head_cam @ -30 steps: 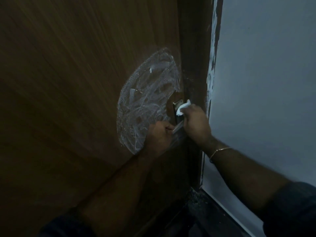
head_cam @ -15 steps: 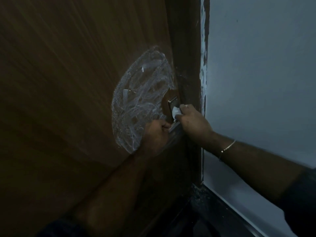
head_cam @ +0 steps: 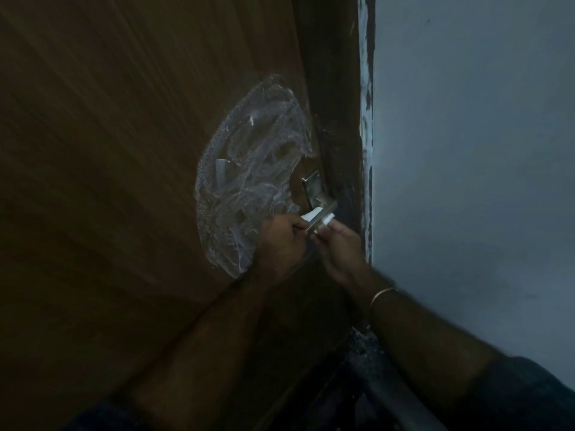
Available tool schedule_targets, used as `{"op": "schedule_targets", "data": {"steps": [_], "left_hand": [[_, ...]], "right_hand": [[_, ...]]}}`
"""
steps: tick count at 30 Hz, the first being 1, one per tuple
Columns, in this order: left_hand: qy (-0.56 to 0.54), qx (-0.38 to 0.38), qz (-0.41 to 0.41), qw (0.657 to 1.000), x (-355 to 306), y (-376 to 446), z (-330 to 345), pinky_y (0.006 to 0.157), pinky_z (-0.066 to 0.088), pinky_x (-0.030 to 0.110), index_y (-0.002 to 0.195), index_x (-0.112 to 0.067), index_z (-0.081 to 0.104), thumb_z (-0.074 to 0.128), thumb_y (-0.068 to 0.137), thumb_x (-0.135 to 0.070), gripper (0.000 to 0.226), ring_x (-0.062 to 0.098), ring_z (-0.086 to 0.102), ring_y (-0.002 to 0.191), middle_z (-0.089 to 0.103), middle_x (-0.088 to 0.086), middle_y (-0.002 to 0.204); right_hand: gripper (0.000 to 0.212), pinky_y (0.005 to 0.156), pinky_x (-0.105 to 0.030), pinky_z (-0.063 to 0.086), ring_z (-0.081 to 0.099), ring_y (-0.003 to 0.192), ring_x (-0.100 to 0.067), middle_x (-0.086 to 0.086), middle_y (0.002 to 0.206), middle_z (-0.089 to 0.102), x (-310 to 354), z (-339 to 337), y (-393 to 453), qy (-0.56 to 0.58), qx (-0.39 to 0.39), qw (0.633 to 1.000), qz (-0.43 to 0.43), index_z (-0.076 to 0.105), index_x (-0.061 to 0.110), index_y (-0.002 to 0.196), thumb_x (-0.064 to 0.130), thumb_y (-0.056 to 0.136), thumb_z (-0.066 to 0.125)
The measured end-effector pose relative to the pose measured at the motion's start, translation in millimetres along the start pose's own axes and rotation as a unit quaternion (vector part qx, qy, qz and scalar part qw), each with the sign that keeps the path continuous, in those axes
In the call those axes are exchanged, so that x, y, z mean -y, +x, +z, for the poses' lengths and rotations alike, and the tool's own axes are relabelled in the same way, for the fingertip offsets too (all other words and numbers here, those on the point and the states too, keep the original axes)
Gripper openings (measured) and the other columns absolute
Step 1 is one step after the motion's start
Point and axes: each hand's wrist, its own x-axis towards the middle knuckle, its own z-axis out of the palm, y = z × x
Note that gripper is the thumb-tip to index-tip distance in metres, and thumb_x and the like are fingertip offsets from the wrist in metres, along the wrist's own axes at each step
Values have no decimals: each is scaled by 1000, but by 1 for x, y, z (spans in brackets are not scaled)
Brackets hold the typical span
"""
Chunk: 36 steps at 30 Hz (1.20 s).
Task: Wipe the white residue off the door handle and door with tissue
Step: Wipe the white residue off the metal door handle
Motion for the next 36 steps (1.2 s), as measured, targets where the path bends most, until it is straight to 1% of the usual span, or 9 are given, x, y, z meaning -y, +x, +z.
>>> {"op": "schedule_targets", "data": {"steps": [2, 5, 10, 13, 16, 22, 27, 32, 36], "left_hand": [[10, 9, 11, 1000, -1, 0, -2, 63, 38, 1, 103, -16, 75, 59, 94, -14, 19, -1, 60, 84, 74, -3, 104], [14, 10, 12, 1000, -4, -1, -5, 73, 39, 6, 104, -15, 76, 59, 94, -14, 20, 8, 66, 92, 75, -1, 105], [32, 3, 5, 999, -3, 1, -5, 64, 35, -7, 109, -15, 75, 58, 94, -11, 23, 5, 61, 88, 74, 1, 109], [34, 26, 1, 999, -2, 3, -5, 60, 40, -1, 109, -17, 74, 57, 94, -10, 23, 0, 57, 82, 73, -1, 109], [35, 38, -17, 999, 0, 5, -3, 57, 36, 5, 110, -21, 72, 58, 94, -12, 23, -1, 56, 79, 72, -4, 108], [24, 35, -35, 998, -3, 6, -1, 57, 33, 8, 109, -20, 72, 60, 94, -14, 20, -1, 54, 81, 71, -4, 108], [12, 40, -26, 999, -3, 4, -1, 58, 34, 5, 108, -20, 72, 58, 95, -13, 21, -3, 54, 78, 71, -5, 109], [14, 21, -11, 1000, -4, 1, -4, 55, 38, 2, 106, -21, 74, 60, 93, -13, 21, -5, 52, 71, 74, -6, 104], [13, 17, -17, 1000, -4, 1, -4, 54, 37, 3, 105, -21, 74, 61, 93, -13, 20, -4, 54, 73, 74, -6, 104]], "right_hand": [[24, 79, -26, 58, 69, 85, -15, -8, 98, 72, -2, 5, 2, 58, -9, 998, 2, 66, 1, 114, -3, 96, 51], [22, 72, -28, 60, 70, 81, -21, -20, 104, 71, -5, 11, 12, 31, -88, 995, -39, 68, -6, 111, -3, 91, 61], [16, 81, -39, 59, 70, 89, -29, -21, 101, 72, -14, 17, 28, 10, -132, 989, -63, 70, -3, 104, 3, 89, 66], [18, 87, -46, 55, 66, 90, -30, -22, 102, 70, -18, 8, 36, 9, -169, 985, -27, 68, -7, 107, 2, 93, 60], [18, 83, -46, 57, 68, 85, -31, -21, 95, 72, -11, 10, 40, 47, -148, 988, -22, 70, -4, 103, -4, 91, 57], [22, 90, -49, 56, 67, 95, -36, -28, 109, 68, -6, 3, 48, 16, -139, 990, -20, 66, -8, 110, 2, 91, 63], [28, 84, -38, 60, 68, 98, -22, -5, 109, 72, -6, 8, 46, -64, -151, 983, -88, 70, 12, 118, 7, 90, 66], [21, 87, -37, 54, 64, 98, -29, -11, 103, 71, -13, 4, 48, -197, -185, 957, -105, 71, 2, 108, 11, 97, 56], [24, 88, -37, 56, 65, 99, -24, -8, 109, 71, -11, 9, 48, -192, -189, 956, -118, 71, 6, 115, 12, 94, 61]]}}
